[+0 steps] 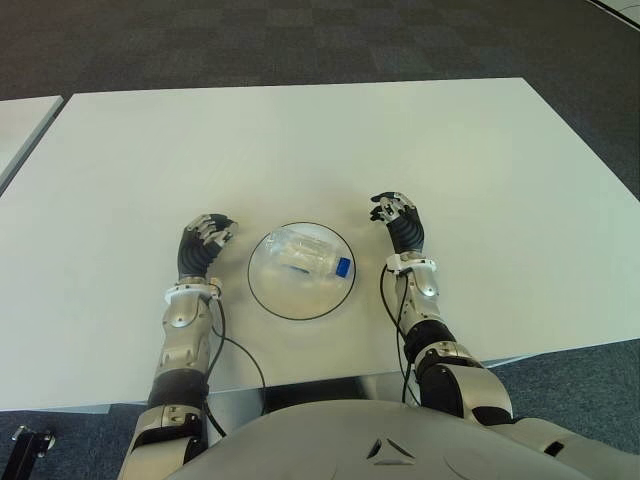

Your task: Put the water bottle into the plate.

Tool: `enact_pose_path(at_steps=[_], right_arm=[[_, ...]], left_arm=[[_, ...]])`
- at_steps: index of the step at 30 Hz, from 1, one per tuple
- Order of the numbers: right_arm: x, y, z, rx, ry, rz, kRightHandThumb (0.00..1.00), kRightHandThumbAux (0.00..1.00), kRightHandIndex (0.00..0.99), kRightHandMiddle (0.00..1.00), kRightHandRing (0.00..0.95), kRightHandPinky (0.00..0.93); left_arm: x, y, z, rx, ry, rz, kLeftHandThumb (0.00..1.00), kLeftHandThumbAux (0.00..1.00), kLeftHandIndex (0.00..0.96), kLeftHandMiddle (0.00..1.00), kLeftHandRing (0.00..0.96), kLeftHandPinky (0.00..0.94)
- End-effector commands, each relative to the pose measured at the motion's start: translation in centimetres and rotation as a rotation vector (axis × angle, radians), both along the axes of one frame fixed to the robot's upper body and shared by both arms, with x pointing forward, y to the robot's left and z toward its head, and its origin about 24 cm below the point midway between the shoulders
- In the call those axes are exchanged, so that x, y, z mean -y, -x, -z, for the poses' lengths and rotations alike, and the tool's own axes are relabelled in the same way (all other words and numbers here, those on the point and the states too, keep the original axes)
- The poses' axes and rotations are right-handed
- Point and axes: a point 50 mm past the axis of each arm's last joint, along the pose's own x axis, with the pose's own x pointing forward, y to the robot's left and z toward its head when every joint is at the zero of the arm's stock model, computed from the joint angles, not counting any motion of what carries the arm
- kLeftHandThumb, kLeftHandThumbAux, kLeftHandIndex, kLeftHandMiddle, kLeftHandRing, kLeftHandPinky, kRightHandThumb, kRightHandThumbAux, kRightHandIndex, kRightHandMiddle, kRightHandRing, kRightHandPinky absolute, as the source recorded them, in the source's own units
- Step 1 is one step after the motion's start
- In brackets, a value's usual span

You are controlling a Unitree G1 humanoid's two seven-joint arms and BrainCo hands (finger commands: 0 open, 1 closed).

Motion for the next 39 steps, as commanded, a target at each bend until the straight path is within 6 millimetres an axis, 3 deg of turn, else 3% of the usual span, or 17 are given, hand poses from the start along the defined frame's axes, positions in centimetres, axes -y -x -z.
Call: enact_pose_path(at_steps=[1,15,39], right_arm=[[0.29,1.46,1.97,-0.120,0.038,-0.007,0.837,0.689,0.425,0.467,0.536,0.527],[0.46,1.38,1.59,-0.157,0.141,-0.039,0.838,0.689,0.435,0.461,0.519,0.524],[0.62,1.41,1.17,-0.167,0.185,-0.057,0.837,0.689,0.437,0.460,0.510,0.512]], left_arm=[[-0.13,0.53,0.71,-0.044,0.025,-0.003,0.705,0.716,0.429,0.498,0.500,0.513],[0.01,0.37,0.64,-0.031,-0.016,-0.011,0.708,0.712,0.433,0.572,0.552,0.547],[0.22,0.38,0.81,-0.032,-0.009,-0.029,0.707,0.714,0.432,0.580,0.561,0.544]])
